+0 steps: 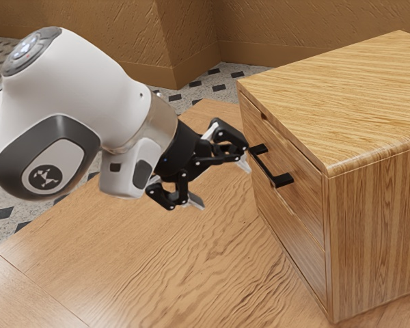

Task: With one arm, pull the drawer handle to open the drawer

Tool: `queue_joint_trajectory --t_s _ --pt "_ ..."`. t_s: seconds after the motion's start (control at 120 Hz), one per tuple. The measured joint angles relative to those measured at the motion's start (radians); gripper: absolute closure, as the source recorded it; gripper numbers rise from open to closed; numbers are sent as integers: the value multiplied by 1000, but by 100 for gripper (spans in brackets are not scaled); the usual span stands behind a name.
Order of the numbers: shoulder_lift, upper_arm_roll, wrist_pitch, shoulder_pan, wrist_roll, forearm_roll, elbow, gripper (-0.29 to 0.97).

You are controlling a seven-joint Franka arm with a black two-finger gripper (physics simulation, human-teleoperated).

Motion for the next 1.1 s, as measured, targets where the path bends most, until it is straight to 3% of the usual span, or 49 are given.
queue_joint_trajectory --t_s 0.333,0.7,0.808,1.1 --pt "15 84 12 -67 25 12 19 0" --pt "16 135 19 -78 38 28 32 0" --pt "39 175 27 -127 40 29 51 0" --pt "63 194 37 -146 43 29 55 0"
